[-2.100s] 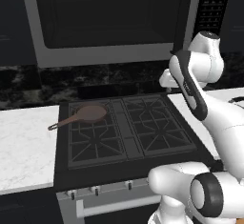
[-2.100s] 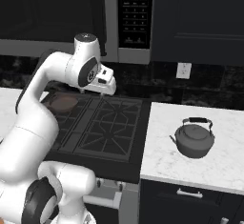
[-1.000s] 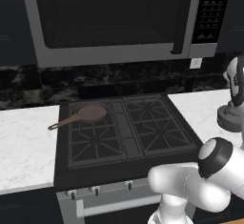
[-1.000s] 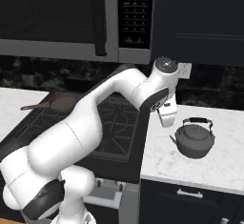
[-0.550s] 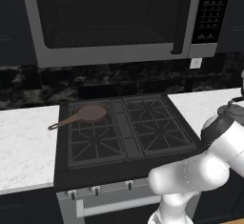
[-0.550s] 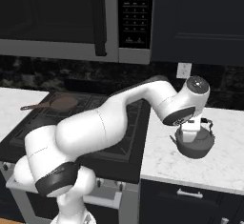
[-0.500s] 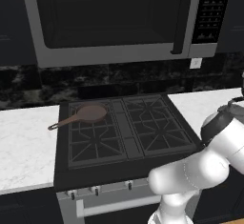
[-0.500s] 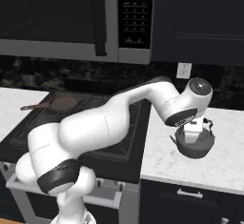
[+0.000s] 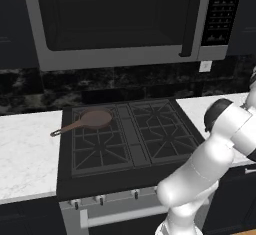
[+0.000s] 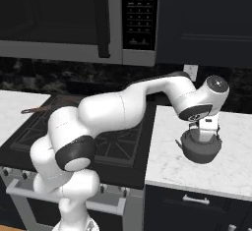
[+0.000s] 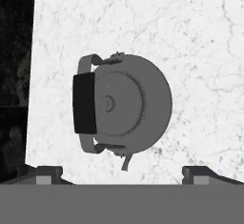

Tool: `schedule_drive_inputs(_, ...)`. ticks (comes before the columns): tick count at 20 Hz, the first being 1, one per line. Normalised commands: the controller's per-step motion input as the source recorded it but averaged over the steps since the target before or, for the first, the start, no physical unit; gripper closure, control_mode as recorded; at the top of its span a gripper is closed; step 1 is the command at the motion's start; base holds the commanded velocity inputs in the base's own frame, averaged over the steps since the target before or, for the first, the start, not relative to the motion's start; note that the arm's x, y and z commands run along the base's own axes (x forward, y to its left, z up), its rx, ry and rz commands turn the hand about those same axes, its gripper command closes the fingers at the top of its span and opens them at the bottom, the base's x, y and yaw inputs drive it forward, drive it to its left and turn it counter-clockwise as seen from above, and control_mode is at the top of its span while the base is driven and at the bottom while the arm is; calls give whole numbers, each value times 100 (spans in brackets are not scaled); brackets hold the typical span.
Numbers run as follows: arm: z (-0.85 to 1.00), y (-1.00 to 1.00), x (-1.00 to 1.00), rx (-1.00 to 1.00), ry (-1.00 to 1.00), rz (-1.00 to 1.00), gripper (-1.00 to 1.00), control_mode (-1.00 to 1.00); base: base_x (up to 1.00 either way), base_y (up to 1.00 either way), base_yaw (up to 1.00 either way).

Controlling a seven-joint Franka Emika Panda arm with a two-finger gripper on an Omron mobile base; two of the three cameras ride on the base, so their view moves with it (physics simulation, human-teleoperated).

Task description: Pick the kettle from the counter and place it on a stove burner. Then turn the burner on.

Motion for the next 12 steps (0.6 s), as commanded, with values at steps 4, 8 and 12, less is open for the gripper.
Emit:
schedule_drive_inputs(4,-15,0,38,-3,11,0,-100,-100,0,0,0)
schedule_drive_inputs(8,-38,0,30,0,11,0,-100,-100,0,0,0)
schedule_drive_inputs(12,-44,0,19,0,9,0,-100,-100,0,0,0)
